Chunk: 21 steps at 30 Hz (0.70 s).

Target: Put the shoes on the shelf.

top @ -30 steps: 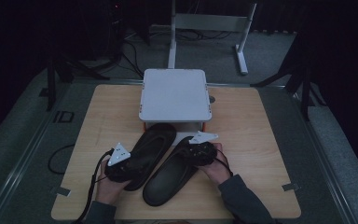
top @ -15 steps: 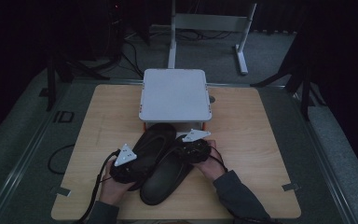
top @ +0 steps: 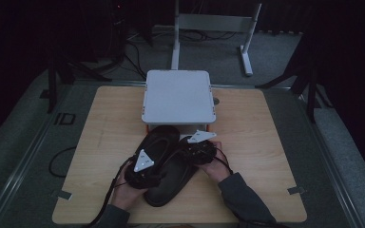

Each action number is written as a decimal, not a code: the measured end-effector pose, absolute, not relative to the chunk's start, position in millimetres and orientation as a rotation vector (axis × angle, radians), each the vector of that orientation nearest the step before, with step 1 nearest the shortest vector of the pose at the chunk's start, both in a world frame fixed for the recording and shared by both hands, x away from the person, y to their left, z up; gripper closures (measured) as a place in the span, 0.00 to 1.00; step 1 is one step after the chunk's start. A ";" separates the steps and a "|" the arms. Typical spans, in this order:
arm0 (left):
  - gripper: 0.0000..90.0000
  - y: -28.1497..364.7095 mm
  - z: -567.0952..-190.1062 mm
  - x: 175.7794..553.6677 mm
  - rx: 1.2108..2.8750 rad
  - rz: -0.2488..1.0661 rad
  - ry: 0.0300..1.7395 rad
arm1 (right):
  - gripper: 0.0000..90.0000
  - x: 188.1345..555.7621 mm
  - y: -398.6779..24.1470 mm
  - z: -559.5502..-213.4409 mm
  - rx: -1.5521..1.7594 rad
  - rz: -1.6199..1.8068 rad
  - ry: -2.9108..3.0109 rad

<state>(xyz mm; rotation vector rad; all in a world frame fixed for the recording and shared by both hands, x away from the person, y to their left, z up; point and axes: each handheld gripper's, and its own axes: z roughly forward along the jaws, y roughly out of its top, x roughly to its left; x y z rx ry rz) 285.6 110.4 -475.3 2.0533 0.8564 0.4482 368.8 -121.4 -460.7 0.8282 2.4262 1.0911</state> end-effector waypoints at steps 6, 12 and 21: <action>0.50 96.0 -481.3 288.9 2.115 0.530 0.892 | 0.42 364.4 -125.4 -457.5 0.830 1.103 2.413; 0.59 98.4 -480.5 290.9 2.078 0.507 0.930 | 0.39 353.8 -142.3 -448.3 0.841 1.144 2.380; 0.67 100.7 -479.9 292.3 2.055 0.490 0.963 | 0.39 334.3 -184.5 -438.7 0.893 1.175 2.284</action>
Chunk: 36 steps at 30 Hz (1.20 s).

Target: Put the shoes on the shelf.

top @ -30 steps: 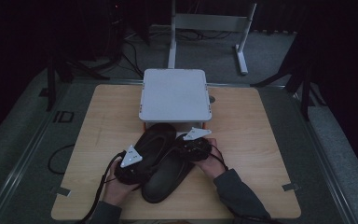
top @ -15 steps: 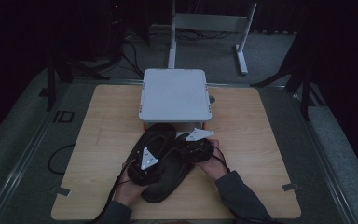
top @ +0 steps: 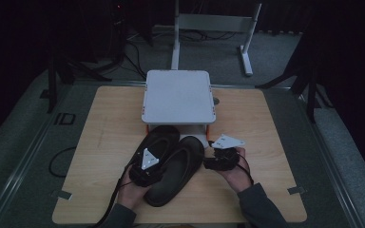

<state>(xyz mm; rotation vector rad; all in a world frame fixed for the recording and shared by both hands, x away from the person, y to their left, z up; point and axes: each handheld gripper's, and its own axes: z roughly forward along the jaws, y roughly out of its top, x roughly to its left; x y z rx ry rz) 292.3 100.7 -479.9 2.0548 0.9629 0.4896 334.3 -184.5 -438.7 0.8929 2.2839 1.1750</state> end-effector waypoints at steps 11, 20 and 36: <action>0.77 97.4 -479.3 290.5 2.062 0.506 0.976 | 0.39 330.0 -251.3 -456.1 1.119 1.163 2.182; 0.82 97.3 -478.3 290.0 2.044 0.520 1.022 | 0.39 333.0 -275.3 -461.1 1.219 1.162 2.113; 0.84 98.8 -471.0 291.4 2.003 0.536 1.070 | 0.39 336.0 -282.8 -466.5 1.259 1.154 2.088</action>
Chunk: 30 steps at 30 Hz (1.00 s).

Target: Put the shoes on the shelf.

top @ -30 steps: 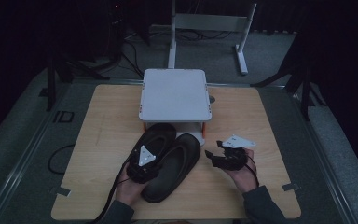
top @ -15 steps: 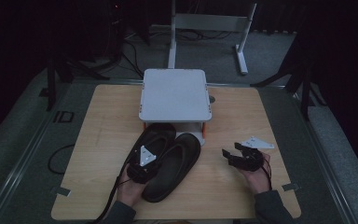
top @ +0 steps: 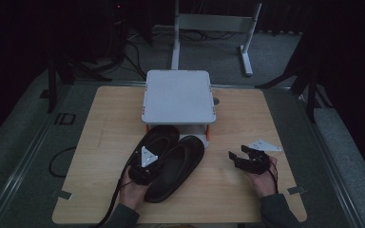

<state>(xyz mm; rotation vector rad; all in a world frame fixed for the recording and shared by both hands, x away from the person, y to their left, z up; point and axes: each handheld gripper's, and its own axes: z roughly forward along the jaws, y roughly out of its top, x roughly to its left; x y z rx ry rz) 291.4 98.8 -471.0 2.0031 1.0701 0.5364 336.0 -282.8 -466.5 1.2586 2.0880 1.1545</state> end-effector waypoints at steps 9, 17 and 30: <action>0.84 95.0 -466.5 293.9 1.981 0.546 1.082 | 0.40 338.0 -284.3 -470.3 1.272 1.145 2.091; 0.84 88.4 -462.4 298.9 1.961 0.559 1.082 | 0.40 338.6 -284.9 -471.4 1.277 1.142 2.094; 0.84 76.0 -461.6 306.1 1.931 0.571 1.107 | 0.40 339.0 -286.7 -472.9 1.286 1.134 2.093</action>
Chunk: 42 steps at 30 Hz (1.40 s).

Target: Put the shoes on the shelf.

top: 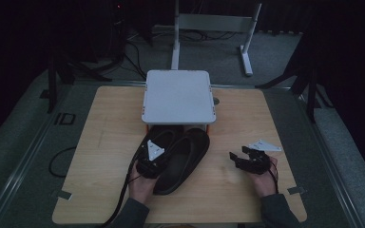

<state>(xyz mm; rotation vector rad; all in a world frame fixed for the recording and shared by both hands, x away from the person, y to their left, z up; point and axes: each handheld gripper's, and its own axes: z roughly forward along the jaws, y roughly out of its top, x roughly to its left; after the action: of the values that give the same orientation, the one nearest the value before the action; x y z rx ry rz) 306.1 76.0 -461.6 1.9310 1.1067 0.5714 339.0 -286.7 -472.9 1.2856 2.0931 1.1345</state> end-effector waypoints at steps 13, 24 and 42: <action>0.84 63.4 -455.8 310.9 1.873 0.619 1.183 | 0.40 339.2 -287.8 -473.5 1.292 1.135 2.091; 0.84 52.4 -455.0 320.9 1.814 0.662 1.263 | 0.40 339.0 -287.6 -474.3 1.292 1.129 2.091; 0.84 33.2 -452.5 336.0 1.760 0.746 1.334 | 0.40 339.1 -288.0 -475.3 1.295 1.127 2.092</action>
<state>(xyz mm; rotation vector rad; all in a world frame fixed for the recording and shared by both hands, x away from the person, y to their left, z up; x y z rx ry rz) 336.0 33.2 -452.5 1.7604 1.3340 0.7455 339.1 -288.0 -475.3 1.2949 2.0921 1.1272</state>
